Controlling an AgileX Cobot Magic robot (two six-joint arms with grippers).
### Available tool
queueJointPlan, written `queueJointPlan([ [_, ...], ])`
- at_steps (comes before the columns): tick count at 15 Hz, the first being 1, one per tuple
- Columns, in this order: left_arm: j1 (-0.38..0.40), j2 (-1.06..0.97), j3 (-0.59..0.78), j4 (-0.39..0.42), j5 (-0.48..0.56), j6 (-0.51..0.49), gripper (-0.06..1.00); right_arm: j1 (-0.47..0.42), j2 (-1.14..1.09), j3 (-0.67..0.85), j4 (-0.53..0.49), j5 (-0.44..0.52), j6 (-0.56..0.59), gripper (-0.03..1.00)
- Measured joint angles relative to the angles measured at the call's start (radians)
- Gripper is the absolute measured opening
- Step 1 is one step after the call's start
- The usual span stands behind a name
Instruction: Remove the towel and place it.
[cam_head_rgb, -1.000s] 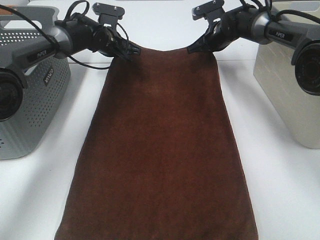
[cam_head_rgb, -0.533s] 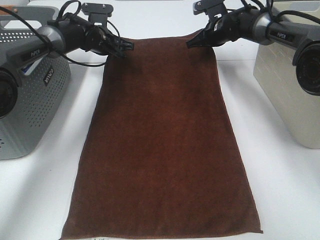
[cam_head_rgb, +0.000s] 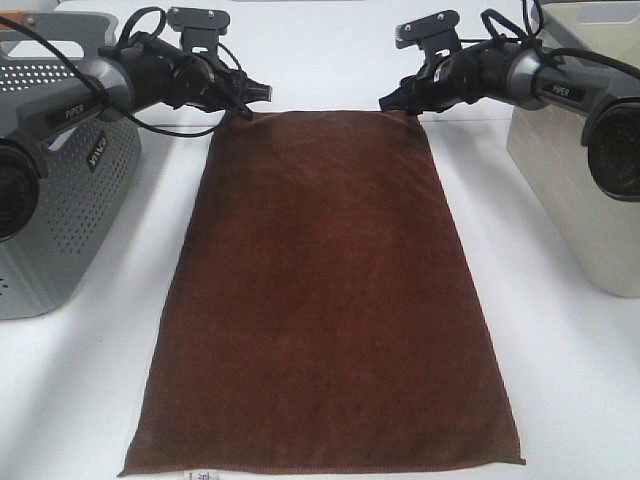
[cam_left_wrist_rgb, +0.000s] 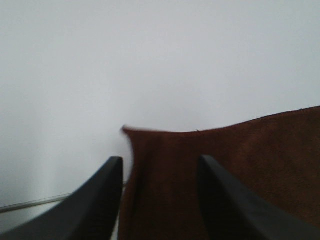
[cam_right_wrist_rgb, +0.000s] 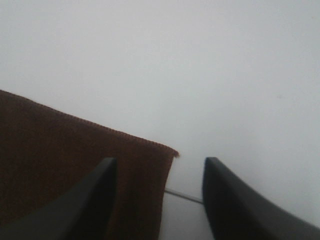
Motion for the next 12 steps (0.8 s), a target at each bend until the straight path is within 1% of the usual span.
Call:
queueJointPlan([
  [1,0.0,0.0,0.0,0.002,0.0,0.0,0.66,0.0,0.0,0.0,0.003,-0.005,0.004,0.66],
  [2,0.0,0.0,0.0,0.006,-0.003,0.0,0.72,0.0,0.0,0.0,0.006,-0.005,0.007,0.7],
  [3,0.0,0.0,0.0,0.012,-0.005,0.0,0.8,0.0,0.0,0.0,0.017,-0.005,0.014,0.74],
  [5,0.0,0.0,0.0,0.017,-0.008,0.0,0.83,0.0,-0.002,0.0,0.02,-0.003,0.017,0.77],
  [6,0.0,0.0,0.0,0.02,-0.013,0.0,0.83,0.0,-0.005,0.0,0.038,0.005,0.017,0.77],
  [7,0.0,-0.01,0.0,0.02,-0.019,0.0,0.83,0.0,-0.025,0.0,0.087,0.028,0.017,0.77],
  [8,0.0,-0.022,0.0,0.02,-0.021,0.0,0.83,0.0,-0.045,0.0,0.108,0.035,0.017,0.77],
  [12,-0.02,-0.104,0.0,0.001,-0.092,0.0,0.83,0.0,-0.174,0.0,0.124,0.082,0.017,0.77],
])
